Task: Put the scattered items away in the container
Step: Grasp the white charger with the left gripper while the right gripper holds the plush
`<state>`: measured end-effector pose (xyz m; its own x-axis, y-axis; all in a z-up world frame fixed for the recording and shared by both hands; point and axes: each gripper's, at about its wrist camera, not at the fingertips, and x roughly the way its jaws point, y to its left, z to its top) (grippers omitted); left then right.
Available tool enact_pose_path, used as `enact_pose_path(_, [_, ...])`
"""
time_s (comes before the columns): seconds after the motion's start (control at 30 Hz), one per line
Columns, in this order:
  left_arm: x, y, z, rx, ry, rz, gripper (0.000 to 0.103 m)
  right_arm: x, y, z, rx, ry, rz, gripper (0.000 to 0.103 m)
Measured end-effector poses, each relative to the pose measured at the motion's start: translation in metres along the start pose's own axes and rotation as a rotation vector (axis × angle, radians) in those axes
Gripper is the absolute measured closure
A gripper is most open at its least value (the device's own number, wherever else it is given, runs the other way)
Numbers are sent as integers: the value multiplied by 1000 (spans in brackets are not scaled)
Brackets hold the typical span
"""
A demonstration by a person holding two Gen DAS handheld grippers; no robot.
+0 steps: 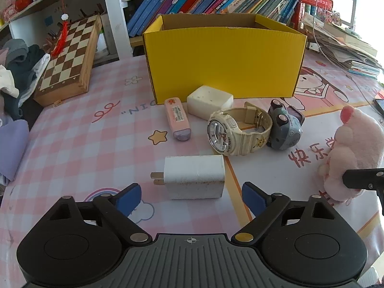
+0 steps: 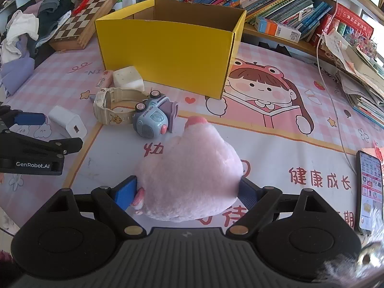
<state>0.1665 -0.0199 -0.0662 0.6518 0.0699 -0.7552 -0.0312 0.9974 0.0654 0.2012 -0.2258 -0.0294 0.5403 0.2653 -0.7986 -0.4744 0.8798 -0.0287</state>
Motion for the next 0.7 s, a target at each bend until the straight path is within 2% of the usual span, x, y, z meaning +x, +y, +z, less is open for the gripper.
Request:
enact_pose_path(0.23, [3, 1, -1, -9, -2, 6, 19, 1, 0, 0, -12, 1, 7, 16])
enact_pose_path(0.67, [13, 0, 7, 14, -19, 12, 20, 4, 0, 2, -34, 4, 10, 16])
enact_pose_path(0.7, [14, 0, 7, 14, -18, 9, 22, 4, -1, 3, -36, 4, 11, 16])
